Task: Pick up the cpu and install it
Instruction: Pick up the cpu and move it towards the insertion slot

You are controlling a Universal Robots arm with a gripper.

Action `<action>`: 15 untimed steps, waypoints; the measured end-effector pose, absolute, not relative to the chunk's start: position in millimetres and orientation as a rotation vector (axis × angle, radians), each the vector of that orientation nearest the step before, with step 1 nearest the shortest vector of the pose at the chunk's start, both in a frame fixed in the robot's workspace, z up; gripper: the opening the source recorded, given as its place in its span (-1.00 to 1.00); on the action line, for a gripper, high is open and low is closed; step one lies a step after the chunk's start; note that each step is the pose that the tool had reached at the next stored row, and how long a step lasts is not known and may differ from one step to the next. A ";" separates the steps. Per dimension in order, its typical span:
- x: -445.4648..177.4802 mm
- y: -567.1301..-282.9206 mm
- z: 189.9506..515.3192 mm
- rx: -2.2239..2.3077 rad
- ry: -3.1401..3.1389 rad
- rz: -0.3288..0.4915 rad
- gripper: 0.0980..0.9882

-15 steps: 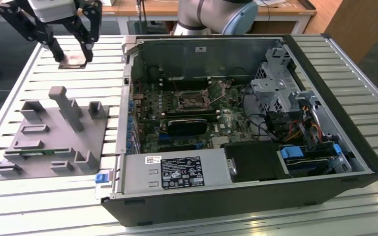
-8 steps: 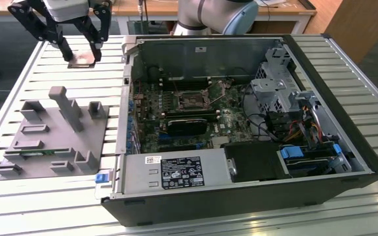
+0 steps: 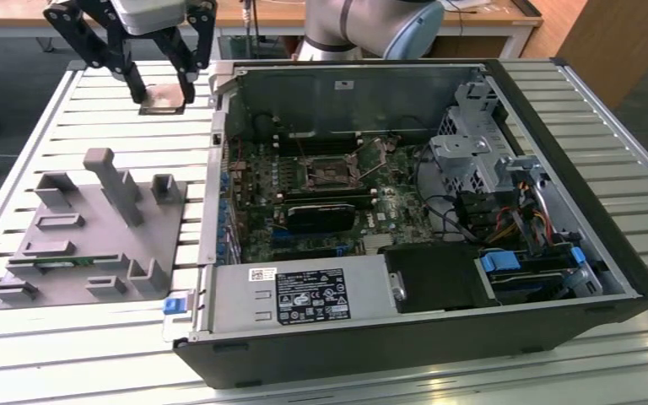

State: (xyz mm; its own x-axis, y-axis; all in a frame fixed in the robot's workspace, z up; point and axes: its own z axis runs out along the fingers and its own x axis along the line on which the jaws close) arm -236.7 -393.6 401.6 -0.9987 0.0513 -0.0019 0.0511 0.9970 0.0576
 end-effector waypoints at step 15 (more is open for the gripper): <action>-197.9 -387.1 401.6 0.080 3.136 0.090 0.00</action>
